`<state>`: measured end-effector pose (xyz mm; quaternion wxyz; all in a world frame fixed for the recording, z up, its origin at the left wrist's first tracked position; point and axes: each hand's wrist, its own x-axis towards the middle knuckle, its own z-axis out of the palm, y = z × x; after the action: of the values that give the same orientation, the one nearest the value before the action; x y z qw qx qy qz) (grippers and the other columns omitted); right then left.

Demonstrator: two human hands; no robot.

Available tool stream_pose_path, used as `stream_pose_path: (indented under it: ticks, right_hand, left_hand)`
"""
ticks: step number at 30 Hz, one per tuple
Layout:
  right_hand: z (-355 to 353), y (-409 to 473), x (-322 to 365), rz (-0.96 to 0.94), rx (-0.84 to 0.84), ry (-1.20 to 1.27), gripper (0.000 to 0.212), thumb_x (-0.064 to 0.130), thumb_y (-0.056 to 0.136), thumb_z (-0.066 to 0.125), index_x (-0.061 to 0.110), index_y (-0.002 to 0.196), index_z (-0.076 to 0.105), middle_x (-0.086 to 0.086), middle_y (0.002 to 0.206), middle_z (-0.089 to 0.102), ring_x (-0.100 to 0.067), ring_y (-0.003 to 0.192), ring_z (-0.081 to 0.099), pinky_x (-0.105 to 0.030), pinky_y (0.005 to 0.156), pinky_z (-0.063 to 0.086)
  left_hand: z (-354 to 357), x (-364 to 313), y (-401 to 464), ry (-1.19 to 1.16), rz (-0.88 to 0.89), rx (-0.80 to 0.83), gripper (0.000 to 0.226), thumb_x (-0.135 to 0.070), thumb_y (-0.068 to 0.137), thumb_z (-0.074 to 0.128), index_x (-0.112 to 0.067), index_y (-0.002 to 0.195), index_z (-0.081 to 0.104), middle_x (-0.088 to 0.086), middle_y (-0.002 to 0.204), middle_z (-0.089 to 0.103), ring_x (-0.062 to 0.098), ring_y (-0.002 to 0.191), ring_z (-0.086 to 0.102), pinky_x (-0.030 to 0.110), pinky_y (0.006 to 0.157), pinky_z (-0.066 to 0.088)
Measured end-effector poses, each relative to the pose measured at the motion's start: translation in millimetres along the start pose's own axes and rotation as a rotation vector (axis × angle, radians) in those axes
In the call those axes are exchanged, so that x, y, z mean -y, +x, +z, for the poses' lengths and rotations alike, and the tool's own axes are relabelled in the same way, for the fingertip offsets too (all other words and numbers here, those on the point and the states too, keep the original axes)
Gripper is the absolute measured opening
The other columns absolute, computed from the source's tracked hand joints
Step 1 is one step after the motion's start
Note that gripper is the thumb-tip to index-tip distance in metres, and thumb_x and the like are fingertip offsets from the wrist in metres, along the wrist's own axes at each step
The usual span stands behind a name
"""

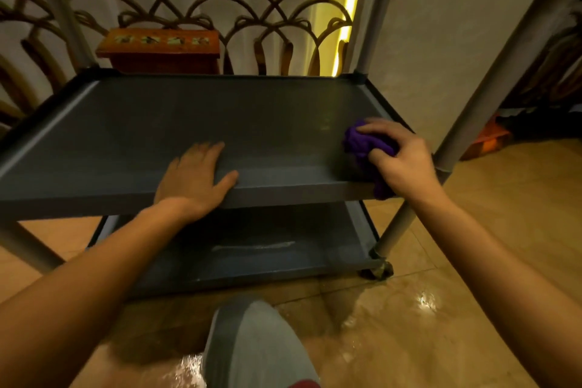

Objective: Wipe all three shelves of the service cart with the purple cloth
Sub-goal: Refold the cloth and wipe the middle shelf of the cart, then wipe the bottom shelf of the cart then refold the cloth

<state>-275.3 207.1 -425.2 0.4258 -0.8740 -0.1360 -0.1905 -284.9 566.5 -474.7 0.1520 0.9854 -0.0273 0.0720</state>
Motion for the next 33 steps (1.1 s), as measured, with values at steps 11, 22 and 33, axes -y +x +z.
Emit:
stream_pose_path:
  ticks: [11, 22, 33]
  right_hand:
    - [90, -55, 75, -0.460, 0.070, 0.137, 0.050, 0.002, 0.068, 0.069, 0.009, 0.117, 0.073, -0.006, 0.131, 0.068, -0.022, 0.122, 0.061, -0.036, 0.107, 0.045]
    - [169, -141, 52, -0.530, 0.106, -0.015, 0.059, 0.013, 0.076, 0.079, 0.003, 0.132, 0.062, -0.016, 0.140, 0.058, -0.029, 0.135, 0.051, -0.047, 0.106, 0.046]
    - [252, -196, -11, -0.354, 0.018, -0.120, 0.068, 0.010, 0.073, 0.076, 0.012, 0.137, 0.057, -0.011, 0.149, 0.050, -0.026, 0.141, 0.043, -0.037, 0.118, 0.036]
  left_hand:
    - [-41, -70, -61, -1.126, -0.070, 0.038, 0.047, -0.059, 0.083, 0.060, -0.043, 0.127, 0.055, -0.007, 0.123, 0.068, 0.016, 0.100, 0.073, 0.043, 0.078, 0.063]
    - [57, -18, -97, -1.551, -0.171, 0.434, 0.053, -0.064, 0.082, 0.067, -0.025, 0.117, 0.074, 0.011, 0.123, 0.072, 0.023, 0.118, 0.067, 0.047, 0.108, 0.048]
    - [129, 18, -96, -1.258, -0.353, 0.567, 0.085, -0.084, 0.059, 0.071, -0.023, 0.118, 0.072, 0.011, 0.115, 0.075, 0.031, 0.113, 0.069, 0.054, 0.104, 0.049]
